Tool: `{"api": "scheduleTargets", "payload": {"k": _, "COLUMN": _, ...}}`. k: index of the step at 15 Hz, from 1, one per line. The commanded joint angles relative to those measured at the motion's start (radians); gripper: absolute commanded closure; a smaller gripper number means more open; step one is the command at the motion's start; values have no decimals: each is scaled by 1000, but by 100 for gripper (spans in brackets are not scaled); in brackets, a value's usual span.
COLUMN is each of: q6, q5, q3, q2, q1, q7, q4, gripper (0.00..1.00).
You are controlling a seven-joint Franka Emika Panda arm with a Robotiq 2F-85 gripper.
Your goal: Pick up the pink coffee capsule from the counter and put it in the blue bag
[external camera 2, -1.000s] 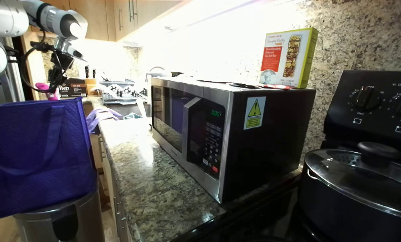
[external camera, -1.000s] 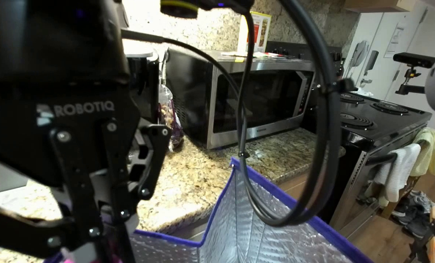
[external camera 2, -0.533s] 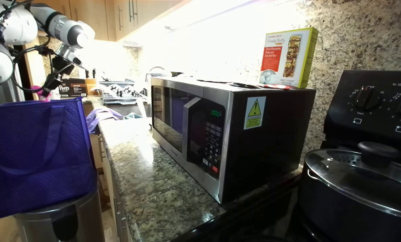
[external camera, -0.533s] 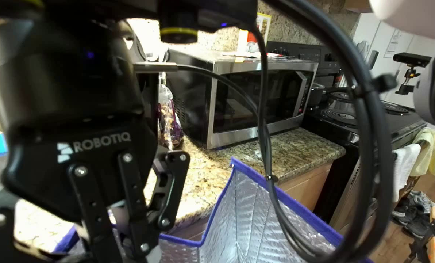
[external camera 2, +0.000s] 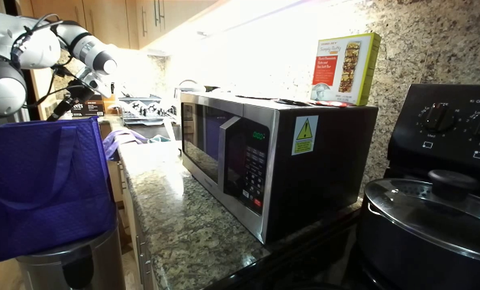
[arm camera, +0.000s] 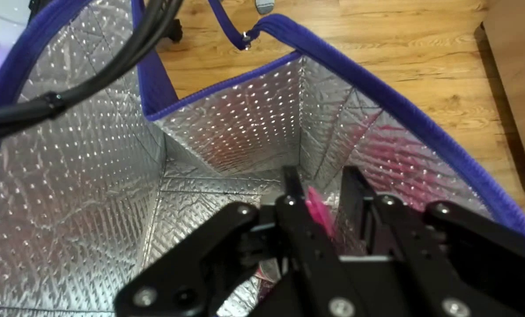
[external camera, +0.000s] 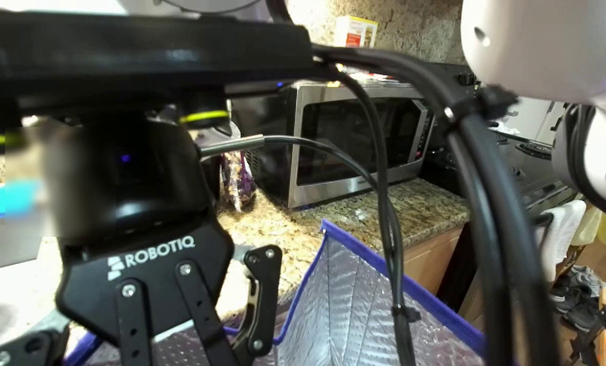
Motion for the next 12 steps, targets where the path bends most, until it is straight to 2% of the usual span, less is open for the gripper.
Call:
{"api": "scheduleTargets", "payload": {"k": 1, "q6": -15, "q5": 17, "q3": 21, "q2": 22, "q1": -17, "q7": 115, "q4": 15, "gripper": 38}}
{"api": "scheduleTargets", "payload": {"k": 5, "q6": -8, "q5": -66, "q3": -34, "q2": 19, "q1": 6, "q7": 85, "q4": 33, "gripper": 14}}
{"api": "scheduleTargets", "payload": {"k": 7, "q6": 6, "q5": -113, "q3": -64, "q2": -13, "q1": 12, "q7": 84, "q4": -10, "gripper": 2}}
{"api": "scheduleTargets", "payload": {"k": 12, "q6": 19, "q5": -249, "q3": -145, "q2": -26, "q1": 59, "q7": 62, "q4": 4, "gripper": 0}}
